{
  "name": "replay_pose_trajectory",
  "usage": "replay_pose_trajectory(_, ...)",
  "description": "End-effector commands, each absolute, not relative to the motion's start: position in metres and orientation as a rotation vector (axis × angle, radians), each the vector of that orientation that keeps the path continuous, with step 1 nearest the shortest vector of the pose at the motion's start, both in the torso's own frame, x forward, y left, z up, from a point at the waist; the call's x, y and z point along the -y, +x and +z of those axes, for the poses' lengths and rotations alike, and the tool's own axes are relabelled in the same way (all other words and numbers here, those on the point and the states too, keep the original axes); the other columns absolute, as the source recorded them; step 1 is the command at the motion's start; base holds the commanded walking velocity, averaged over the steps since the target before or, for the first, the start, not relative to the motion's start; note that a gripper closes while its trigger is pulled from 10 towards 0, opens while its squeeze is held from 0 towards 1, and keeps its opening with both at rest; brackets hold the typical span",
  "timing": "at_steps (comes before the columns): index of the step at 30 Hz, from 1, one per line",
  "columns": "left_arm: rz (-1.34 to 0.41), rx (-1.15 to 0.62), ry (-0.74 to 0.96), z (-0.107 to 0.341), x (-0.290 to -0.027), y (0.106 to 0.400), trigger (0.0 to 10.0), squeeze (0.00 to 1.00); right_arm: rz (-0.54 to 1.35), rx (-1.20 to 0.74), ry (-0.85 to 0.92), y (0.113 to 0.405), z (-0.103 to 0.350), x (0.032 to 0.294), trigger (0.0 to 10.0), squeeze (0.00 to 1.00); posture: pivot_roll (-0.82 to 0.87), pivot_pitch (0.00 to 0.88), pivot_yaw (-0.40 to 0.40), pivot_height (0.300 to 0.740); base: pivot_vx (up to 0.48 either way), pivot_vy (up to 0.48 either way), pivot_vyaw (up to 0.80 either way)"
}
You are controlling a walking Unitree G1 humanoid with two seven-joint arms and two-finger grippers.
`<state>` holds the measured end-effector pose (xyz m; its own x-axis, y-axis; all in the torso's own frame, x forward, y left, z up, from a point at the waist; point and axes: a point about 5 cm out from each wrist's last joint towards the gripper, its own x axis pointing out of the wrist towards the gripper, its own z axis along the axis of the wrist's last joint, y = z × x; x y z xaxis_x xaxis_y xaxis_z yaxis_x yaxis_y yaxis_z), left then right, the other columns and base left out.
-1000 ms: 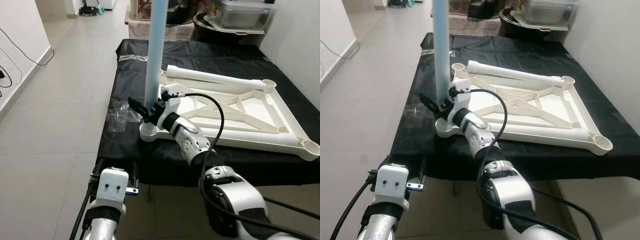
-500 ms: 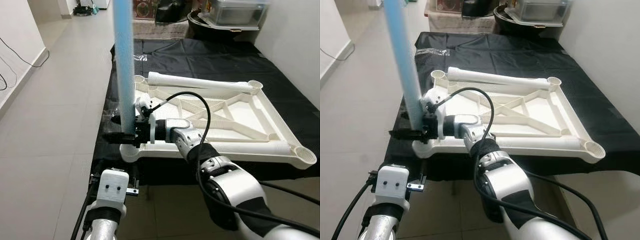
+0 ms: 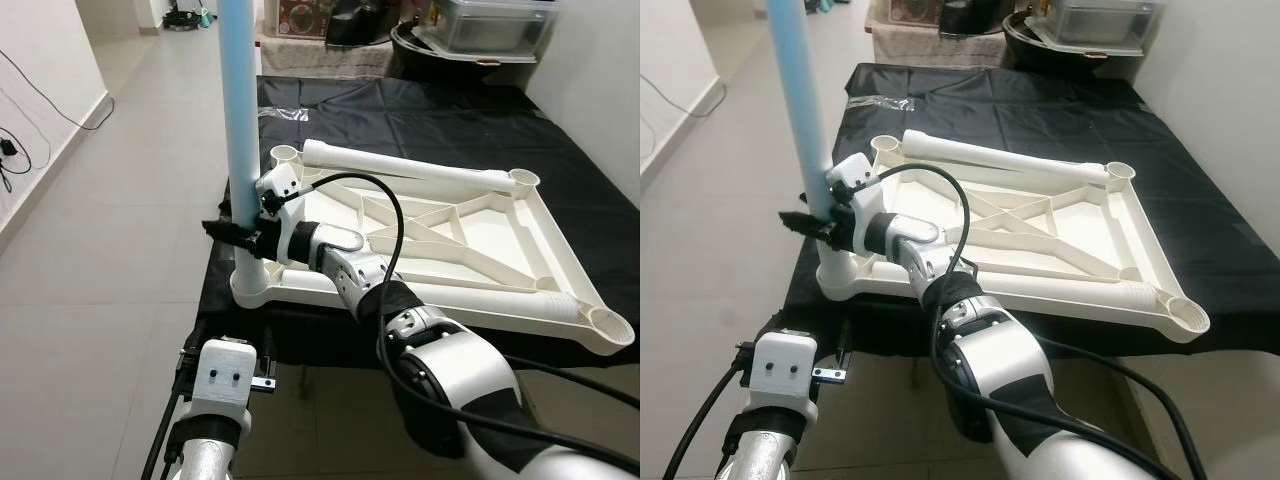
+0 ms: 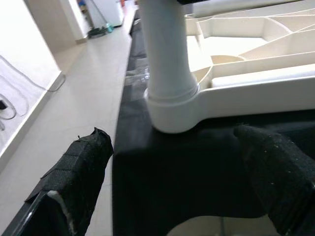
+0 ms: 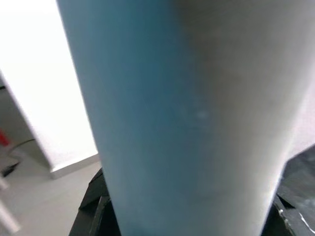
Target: Building children table
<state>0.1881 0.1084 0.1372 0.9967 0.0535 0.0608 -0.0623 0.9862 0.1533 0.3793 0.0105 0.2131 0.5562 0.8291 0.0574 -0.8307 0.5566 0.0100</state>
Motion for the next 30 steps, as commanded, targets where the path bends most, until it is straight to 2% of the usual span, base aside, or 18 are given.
replay_pose_trajectory(1, 0.041, 0.071, 0.105, 0.144, -0.097, 0.184, 10.0, 0.0, 0.878, 0.002, 0.089, 0.385, 0.205, 0.0, 0.0, 0.0, 0.14, 0.125, -0.083, 0.74, 0.0, 0.0, 0.0)
replay_pose_trajectory(2, 0.041, 0.07, 0.106, 0.144, -0.098, 0.185, 10.0, 0.0, 0.694, -0.008, 0.093, 0.391, 0.202, 0.008, 0.0, 0.0, 0.14, 0.122, -0.083, 0.74, 0.0, 0.0, 0.0)
replay_pose_trajectory(3, 0.041, 0.07, 0.106, 0.144, -0.098, 0.185, 10.0, 0.0, 0.694, -0.008, 0.093, 0.391, 0.202, 0.008, 0.0, 0.0, 0.14, 0.122, -0.083, 0.74, 0.0, 0.0, 0.0)
replay_pose_trajectory(4, 0.041, 0.071, 0.108, 0.143, -0.099, 0.185, 10.0, 0.0, 0.4, -0.022, 0.126, 0.397, 0.194, 0.025, 0.0, 0.0, 0.14, 0.118, -0.083, 0.74, 0.0, 0.0, 0.0)
replay_pose_trajectory(5, 0.041, 0.071, 0.108, 0.143, -0.099, 0.185, 10.0, 0.0, 0.4, -0.022, 0.126, 0.397, 0.194, 0.025, 0.0, 0.0, 0.14, 0.118, -0.083, 0.74, 0.0, 0.0, 0.0)
replay_pose_trajectory(7, 0.04, 0.071, 0.112, 0.143, -0.099, 0.187, 10.0, 0.0, 0.062, -0.052, 0.201, 0.396, 0.182, 0.041, 0.0, 0.0, 0.14, 0.116, -0.082, 0.74, 0.0, 0.0, 0.0)
replay_pose_trajectory(12, 0.039, 0.071, 0.113, 0.143, -0.1, 0.187, 10.0, 0.0, 0.008, -0.065, 0.241, 0.393, 0.178, 0.038, 0.0, 0.0, 0.14, 0.113, -0.08, 0.74, 0.0, 0.0, 0.0)
replay_pose_trajectory(14, 0.037, 0.07, 0.116, 0.142, -0.1, 0.189, 10.0, 0.0, 0.007, -0.064, 0.295, 0.387, 0.178, 0.024, 0.0, 0.0, 0.14, 0.105, -0.08, 0.74, 0.0, 0.0, 0.0)
replay_pose_trajectory(20, 0.035, 0.07, 0.118, 0.141, -0.1, 0.19, 10.0, 0.0, 0.011, -0.049, 0.293, 0.385, 0.179, 0.02, 0.0, 0.0, 0.14, 0.102, -0.081, 0.74, 0.0, 0.0, 0.0)
replay_pose_trajectory(21, 0.035, 0.071, 0.118, 0.141, -0.101, 0.191, 10.0, 0.0, 0.023, -0.051, 0.289, 0.385, 0.179, 0.019, 1.6, 0.0, 0.14, 0.1, -0.081, 0.74, 0.0, 0.0, 0.0)
replay_pose_trajectory(22, 0.035, 0.071, 0.119, 0.141, -0.101, 0.191, 10.0, 0.0, 0.047, -0.05, 0.287, 0.385, 0.179, 0.018, 10.0, 0.0, 0.14, 0.099, -0.08, 0.74, 0.0, 0.0, 0.0)
replay_pose_trajectory(29, 0.034, 0.071, 0.12, 0.14, -0.101, 0.192, 10.0, 0.0, 0.083, -0.02, 0.254, 0.384, 0.182, 0.015, 10.0, 0.0, 0.13, 0.093, -0.078, 0.74, 0.0, 0.0, 0.0)
replay_pose_trajectory(30, 0.034, 0.069, 0.121, 0.139, -0.102, 0.192, 10.0, 0.0, 0.093, -0.003, 0.231, 0.384, 0.182, 0.015, 10.0, 0.11, 0.13, 0.087, -0.076, 0.74, 0.0, 0.0, 0.0)
